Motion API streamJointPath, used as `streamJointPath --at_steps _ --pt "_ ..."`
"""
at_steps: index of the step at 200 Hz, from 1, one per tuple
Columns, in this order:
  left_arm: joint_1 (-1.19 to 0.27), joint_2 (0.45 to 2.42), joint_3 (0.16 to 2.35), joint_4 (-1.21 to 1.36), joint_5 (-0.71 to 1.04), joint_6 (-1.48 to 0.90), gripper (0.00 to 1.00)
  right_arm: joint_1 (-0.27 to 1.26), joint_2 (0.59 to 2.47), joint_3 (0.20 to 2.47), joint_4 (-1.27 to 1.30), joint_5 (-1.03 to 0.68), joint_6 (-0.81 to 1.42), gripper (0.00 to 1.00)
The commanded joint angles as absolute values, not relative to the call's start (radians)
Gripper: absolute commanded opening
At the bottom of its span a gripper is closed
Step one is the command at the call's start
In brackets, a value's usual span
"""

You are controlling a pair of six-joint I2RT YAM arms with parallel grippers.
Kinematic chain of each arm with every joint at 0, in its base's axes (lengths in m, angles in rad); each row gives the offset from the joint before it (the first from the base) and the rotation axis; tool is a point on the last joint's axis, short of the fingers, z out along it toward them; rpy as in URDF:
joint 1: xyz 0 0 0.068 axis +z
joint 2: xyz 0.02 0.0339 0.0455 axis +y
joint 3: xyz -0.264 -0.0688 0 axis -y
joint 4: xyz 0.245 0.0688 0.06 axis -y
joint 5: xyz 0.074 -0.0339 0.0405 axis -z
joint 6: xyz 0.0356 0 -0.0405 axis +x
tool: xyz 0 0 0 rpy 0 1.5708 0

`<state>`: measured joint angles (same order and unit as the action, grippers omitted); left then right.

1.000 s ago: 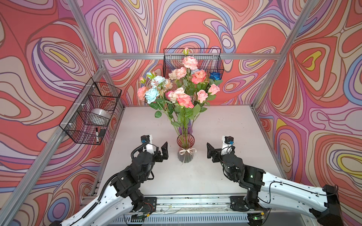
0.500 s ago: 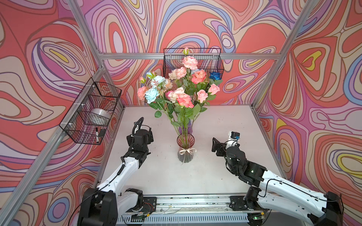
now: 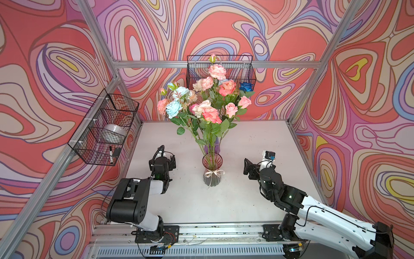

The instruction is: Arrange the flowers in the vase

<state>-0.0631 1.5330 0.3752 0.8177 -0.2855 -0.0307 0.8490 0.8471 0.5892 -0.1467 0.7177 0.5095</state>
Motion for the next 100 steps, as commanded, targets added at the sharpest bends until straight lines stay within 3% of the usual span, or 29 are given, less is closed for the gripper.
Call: streamJointPath --at_steps 1,10,22,36,49,100 --pt "-0.055 1.538 0.376 0.884 -0.238 -0.034 1.0 0.817 0.881 0.63 -0.146 0.77 0.484 0.98" --pt "-0.055 1.563 0.351 0.976 -0.244 -0.024 1.0 0.801 0.896 0.634 -0.134 0.797 0.474 0.98" --pt "-0.054 1.529 0.376 0.862 -0.244 -0.043 1.0 0.769 0.911 0.621 -0.074 0.803 0.418 0.98" --pt "-0.055 1.557 0.357 0.954 -0.25 -0.026 1.0 0.713 0.931 0.596 0.017 0.786 0.357 0.98" --pt "-0.054 1.533 0.37 0.883 -0.247 -0.038 1.0 0.635 0.963 0.585 0.07 0.762 0.344 0.98" --pt "-0.054 1.549 0.364 0.926 -0.247 -0.03 1.0 0.314 1.157 0.526 0.354 0.521 0.249 0.98"
